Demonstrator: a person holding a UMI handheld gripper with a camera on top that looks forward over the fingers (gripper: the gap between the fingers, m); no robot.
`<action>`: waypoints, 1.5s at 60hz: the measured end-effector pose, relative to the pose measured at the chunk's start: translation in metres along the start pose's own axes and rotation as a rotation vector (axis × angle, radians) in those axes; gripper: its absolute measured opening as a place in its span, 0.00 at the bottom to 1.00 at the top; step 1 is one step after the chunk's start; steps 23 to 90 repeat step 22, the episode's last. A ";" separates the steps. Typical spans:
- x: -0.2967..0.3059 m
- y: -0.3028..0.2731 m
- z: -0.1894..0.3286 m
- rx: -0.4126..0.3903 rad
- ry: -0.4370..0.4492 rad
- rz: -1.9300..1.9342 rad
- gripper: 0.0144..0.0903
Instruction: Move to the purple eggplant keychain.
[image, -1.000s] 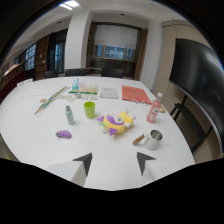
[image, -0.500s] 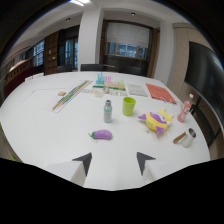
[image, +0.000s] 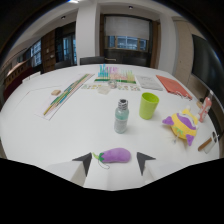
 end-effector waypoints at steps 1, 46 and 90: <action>-0.001 0.000 0.002 -0.005 0.000 0.002 0.94; -0.001 0.007 0.010 -0.018 0.000 0.019 0.94; -0.001 0.007 0.010 -0.018 0.000 0.019 0.94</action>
